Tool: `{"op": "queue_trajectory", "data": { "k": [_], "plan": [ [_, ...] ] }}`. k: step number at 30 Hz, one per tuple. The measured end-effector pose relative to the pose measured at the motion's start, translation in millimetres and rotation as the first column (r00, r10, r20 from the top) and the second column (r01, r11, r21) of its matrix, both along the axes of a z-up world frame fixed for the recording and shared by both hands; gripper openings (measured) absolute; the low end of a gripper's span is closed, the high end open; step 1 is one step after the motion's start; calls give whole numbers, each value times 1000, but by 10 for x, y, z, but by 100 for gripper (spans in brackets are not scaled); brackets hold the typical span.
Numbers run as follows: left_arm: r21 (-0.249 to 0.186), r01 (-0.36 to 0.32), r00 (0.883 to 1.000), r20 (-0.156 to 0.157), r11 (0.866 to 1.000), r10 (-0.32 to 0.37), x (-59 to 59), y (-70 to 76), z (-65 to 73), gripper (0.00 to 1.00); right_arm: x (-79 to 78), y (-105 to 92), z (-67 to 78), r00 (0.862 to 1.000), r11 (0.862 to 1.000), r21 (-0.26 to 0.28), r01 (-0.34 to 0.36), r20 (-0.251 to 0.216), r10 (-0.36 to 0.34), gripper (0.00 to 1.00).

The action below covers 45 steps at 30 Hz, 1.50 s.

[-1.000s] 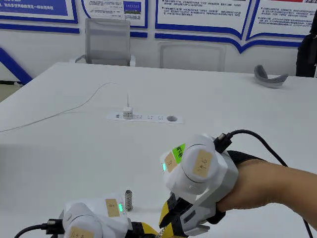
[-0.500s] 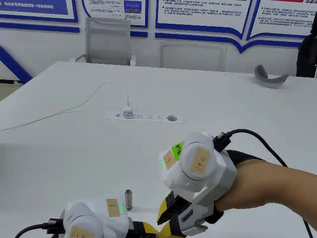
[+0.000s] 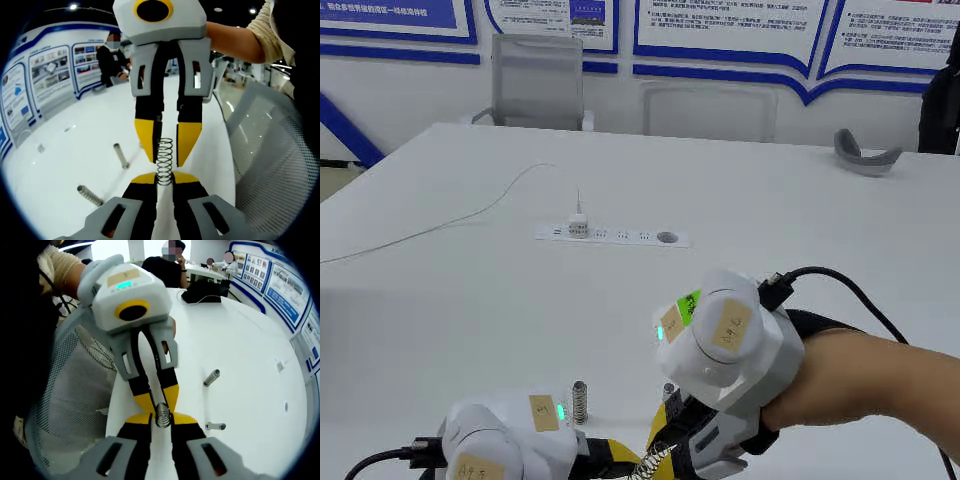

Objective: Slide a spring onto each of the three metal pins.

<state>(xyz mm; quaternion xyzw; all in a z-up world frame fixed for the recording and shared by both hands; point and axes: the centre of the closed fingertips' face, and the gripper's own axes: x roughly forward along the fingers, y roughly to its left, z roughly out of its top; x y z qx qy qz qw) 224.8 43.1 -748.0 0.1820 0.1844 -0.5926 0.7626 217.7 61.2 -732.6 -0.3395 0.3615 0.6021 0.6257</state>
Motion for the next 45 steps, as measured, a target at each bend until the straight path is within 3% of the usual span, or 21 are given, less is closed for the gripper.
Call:
{"op": "queue_trajectory", "data": {
  "k": [13, 18, 36, 45],
  "plan": [
    [-6, -3, 1000, 1, 1000, 3, 12, -19, 19, 11, 15, 59, 49, 1000, 1000, 5, -13, 19, 13, 13],
    [-12, -22, 1000, -16, 1000, 21, 33, -12, 14, 12, 31, 49, 42, 1000, 1000, -4, -9, 22, 9, 13],
    [-41, -81, 994, -70, 996, 78, 88, 79, 4, 28, 72, -7, 56, 999, 1000, -14, 13, 30, -12, 13],
    [-52, -118, 990, -83, 992, 114, 132, 144, -7, 35, 134, -41, 82, 999, 1000, -12, 27, 33, -27, 13]
  ]
}}
